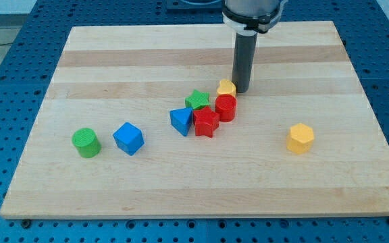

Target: Push the yellow hexagon horizontally to the right side of the red circle

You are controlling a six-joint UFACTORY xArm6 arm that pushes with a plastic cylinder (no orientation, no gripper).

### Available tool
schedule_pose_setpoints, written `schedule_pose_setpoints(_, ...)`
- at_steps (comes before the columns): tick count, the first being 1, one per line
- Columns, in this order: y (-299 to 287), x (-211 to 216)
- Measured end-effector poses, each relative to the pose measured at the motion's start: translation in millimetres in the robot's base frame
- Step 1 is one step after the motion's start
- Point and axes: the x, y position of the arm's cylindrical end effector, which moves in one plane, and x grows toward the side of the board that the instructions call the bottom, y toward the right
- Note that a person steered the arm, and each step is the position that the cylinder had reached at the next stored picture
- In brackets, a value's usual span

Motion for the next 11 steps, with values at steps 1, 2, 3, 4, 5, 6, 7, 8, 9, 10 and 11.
schedule_pose_setpoints(1,-5,0)
schedule_pose_setpoints(2,-3,0)
schedule_pose_setpoints(3,81,0)
schedule_pose_setpoints(4,159,37)
schedule_pose_setpoints(5,190,95)
schedule_pose_setpoints(6,166,137)
schedule_pose_setpoints(7,133,143)
schedule_pose_setpoints(8,108,143)
schedule_pose_setpoints(9,85,143)
schedule_pose_setpoints(10,67,138)
schedule_pose_setpoints(11,65,124)
